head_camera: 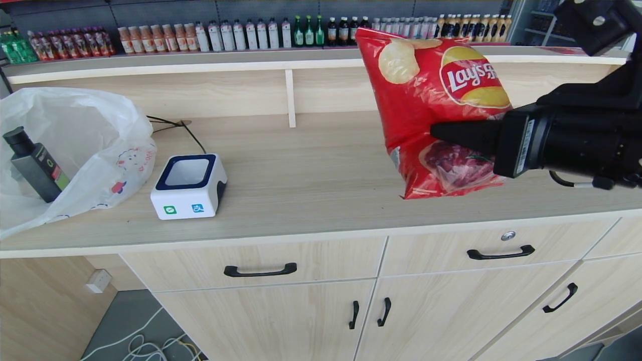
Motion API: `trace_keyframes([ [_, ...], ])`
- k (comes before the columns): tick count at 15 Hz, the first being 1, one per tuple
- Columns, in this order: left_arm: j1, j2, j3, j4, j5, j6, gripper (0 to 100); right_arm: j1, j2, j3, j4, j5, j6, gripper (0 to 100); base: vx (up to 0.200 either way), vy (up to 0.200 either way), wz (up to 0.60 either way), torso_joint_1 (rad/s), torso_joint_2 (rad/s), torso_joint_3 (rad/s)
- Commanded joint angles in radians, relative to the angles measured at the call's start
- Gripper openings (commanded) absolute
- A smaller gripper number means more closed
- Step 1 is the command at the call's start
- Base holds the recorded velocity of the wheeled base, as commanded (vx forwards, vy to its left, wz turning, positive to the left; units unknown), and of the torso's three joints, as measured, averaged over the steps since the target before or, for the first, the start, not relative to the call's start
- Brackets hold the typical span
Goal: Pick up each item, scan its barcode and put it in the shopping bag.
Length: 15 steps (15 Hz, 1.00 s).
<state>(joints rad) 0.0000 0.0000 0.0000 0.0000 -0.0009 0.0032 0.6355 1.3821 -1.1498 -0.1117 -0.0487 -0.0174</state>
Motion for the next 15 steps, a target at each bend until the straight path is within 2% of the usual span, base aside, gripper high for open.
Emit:
trace_keyframes([
  [1,0.0,0.0,0.0,0.0,0.001,0.0,100,0.0,-0.126,0.082,-0.02,0.044,0.082,0,0.0,0.0,0.0,0.0,0.0,0.0],
  [5,0.0,0.0,0.0,0.0,-0.001,0.0,100,-0.043,-0.232,0.251,-0.137,0.225,0.122,0,0.0,0.0,0.0,0.0,0.0,0.0],
  [6,0.0,0.0,0.0,0.0,0.001,0.0,100,-0.043,-0.233,0.255,-0.141,0.228,0.123,0,0.0,0.0,0.0,0.0,0.0,0.0],
  [7,0.0,0.0,0.0,0.0,-0.001,0.0,100,-0.051,-0.241,0.351,-0.273,0.273,0.172,0,0.0,0.0,0.0,0.0,0.0,0.0],
  [11,0.0,0.0,0.0,0.0,-0.001,0.0,100,-0.053,-0.19,0.515,-0.602,0.446,0.392,0,0.0,0.0,0.0,0.0,0.0,0.0],
  [12,0.0,0.0,0.0,0.0,-0.001,0.0,100,-0.053,-0.19,0.545,-0.646,0.469,0.416,0,0.0,0.0,0.0,0.0,0.0,0.0],
  [13,0.0,0.0,0.0,0.0,-0.001,0.0,100,-0.053,-0.189,0.636,-0.76,0.515,0.475,0,0.0,0.0,0.0,0.0,0.0,0.0],
  [15,0.0,0.0,0.0,0.0,0.001,0.0,100,-0.053,-0.172,0.736,-0.892,0.535,0.536,0,0.0,0.0,0.0,0.0,0.0,0.0],
])
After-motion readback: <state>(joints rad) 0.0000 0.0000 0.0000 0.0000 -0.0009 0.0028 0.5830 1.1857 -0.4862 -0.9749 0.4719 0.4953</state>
